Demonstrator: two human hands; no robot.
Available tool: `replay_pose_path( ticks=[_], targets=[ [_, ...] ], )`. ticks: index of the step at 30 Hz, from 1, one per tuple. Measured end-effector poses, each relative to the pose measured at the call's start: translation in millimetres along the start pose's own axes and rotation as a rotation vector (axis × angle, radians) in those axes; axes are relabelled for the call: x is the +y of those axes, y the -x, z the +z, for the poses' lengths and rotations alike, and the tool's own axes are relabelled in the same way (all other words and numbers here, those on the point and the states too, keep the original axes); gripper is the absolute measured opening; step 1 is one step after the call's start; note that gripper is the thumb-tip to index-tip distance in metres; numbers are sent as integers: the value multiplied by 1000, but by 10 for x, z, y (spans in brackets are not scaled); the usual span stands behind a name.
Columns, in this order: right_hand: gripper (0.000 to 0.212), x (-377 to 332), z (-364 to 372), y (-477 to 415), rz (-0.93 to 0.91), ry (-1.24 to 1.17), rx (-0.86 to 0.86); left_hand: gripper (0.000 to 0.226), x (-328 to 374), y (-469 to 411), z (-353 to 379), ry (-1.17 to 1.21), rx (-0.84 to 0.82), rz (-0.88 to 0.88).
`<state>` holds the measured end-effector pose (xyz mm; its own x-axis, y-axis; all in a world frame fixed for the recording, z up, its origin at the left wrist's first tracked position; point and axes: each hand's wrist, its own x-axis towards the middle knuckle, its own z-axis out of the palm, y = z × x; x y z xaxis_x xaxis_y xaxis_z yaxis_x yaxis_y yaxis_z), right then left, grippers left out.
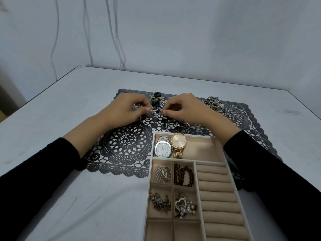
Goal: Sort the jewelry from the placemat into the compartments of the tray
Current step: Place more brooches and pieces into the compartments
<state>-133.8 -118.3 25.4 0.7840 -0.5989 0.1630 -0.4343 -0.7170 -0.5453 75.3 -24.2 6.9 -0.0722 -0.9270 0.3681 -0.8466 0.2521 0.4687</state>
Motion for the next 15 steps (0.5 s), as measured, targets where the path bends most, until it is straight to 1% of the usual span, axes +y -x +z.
replay_pose_path(
  ticks=[4,9,15],
  targets=[
    [8,27,15,15,17,-70,74,5,79,17,-8,117,78,-55],
    [5,40,-14,60,89,-265,152,4,134,15,-41,222,152,-111],
    [13,-75,-92,178,108,-599,256,6,308,66,-146,344,211,-158]
  ],
)
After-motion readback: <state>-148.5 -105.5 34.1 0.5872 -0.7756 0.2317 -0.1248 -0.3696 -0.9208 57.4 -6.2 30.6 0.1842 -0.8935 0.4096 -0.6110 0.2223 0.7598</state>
